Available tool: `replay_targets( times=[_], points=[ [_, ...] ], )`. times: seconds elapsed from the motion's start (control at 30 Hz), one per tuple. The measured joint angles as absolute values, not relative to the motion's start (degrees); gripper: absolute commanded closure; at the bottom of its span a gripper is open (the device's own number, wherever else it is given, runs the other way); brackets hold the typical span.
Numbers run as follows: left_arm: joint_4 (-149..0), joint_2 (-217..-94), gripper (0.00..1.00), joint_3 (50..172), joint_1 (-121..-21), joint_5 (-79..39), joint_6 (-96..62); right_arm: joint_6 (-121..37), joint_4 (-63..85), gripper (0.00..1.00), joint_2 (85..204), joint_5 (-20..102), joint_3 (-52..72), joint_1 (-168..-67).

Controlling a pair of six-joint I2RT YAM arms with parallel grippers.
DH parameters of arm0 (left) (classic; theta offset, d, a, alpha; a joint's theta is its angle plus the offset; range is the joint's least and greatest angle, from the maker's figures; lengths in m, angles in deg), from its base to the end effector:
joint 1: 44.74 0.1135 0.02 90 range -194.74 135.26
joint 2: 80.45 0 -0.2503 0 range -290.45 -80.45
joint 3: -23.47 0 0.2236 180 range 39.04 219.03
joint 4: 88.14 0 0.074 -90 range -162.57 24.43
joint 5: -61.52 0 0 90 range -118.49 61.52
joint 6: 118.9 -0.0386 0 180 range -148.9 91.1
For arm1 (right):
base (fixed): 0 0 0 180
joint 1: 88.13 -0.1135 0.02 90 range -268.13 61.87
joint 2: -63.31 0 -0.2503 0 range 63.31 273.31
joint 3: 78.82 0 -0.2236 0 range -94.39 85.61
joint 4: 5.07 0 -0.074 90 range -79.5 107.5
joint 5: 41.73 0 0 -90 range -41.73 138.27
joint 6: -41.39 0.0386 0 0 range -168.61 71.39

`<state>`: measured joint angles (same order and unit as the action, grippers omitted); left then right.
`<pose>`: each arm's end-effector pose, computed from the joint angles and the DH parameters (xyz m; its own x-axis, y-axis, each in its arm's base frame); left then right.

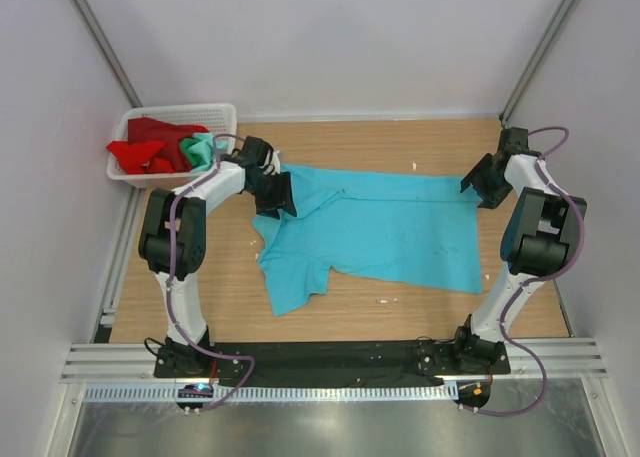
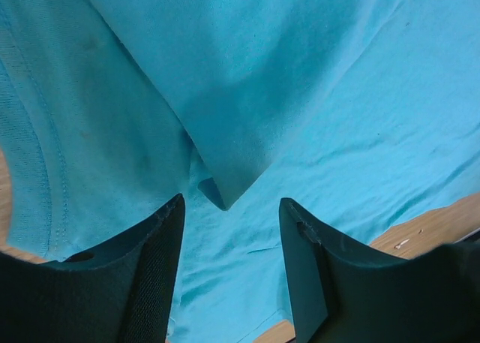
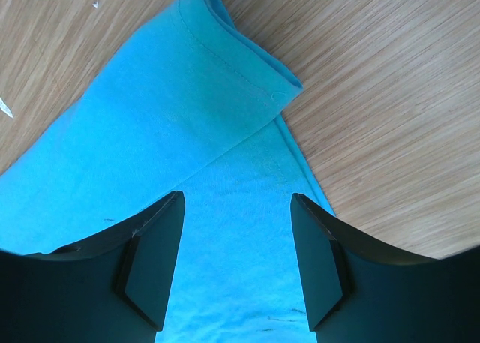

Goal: Fold and stack the t-shirts
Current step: Flatten the tshirt out

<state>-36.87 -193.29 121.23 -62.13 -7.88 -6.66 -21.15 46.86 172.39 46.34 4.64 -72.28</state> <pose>0.3559 -0.1257 0.1851 -0.9660 -0.0687 -0.2493 0.0528 0.8914 -0.4501 0.3549 -0.0994 0.1999 -0.6508 0.6639 -0.3684 0.6301 0.7430 0.2257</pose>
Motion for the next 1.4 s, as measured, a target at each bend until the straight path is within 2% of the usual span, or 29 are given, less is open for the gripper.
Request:
replay_targets(
  times=[1.13, 1.4],
  points=[
    [-42.79, -193.31, 0.49, 118.43, -63.42, -5.35, -8.85, -21.48, 46.05, 0.36, 171.77, 45.27, 6.50, -72.28],
    [-42.77, -193.31, 0.54, 116.62, -63.44, -5.44, -8.85, -21.48, 45.94, 0.36, 171.77, 45.09, 6.63, -72.28]
  ],
)
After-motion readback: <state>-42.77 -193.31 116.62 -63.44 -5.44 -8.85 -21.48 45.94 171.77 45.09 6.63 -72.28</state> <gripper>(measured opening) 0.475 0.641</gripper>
